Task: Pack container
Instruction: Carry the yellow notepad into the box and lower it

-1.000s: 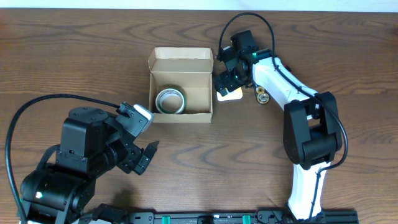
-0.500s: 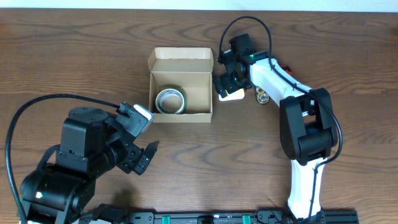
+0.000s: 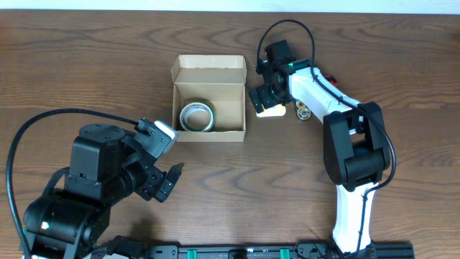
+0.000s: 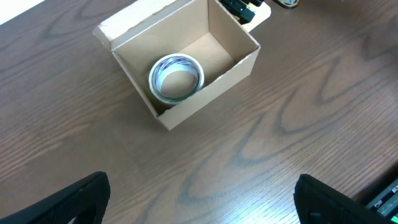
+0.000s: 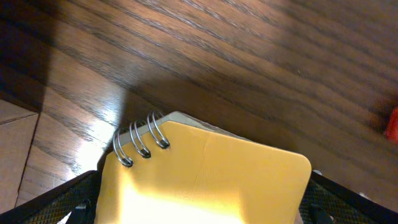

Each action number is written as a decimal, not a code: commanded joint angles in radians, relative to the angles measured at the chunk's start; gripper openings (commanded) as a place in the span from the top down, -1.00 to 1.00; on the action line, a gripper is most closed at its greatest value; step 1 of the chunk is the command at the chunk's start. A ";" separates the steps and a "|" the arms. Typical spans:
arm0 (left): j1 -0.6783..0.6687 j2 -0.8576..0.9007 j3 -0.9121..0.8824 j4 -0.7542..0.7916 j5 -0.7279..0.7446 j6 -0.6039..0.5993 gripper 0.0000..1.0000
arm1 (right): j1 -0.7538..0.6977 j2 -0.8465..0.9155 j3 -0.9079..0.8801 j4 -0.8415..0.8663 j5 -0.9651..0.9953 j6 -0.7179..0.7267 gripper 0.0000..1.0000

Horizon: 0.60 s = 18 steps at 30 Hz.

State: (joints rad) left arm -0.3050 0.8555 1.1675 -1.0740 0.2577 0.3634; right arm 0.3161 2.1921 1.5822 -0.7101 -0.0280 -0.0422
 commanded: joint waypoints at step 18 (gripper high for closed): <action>-0.002 -0.002 0.015 -0.003 -0.006 0.007 -0.90 | 0.006 0.014 -0.005 0.000 0.017 0.095 -0.61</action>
State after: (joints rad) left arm -0.3050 0.8555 1.1675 -1.0740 0.2577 0.3634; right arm 0.3157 2.1914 1.5829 -0.7124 -0.0208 0.0418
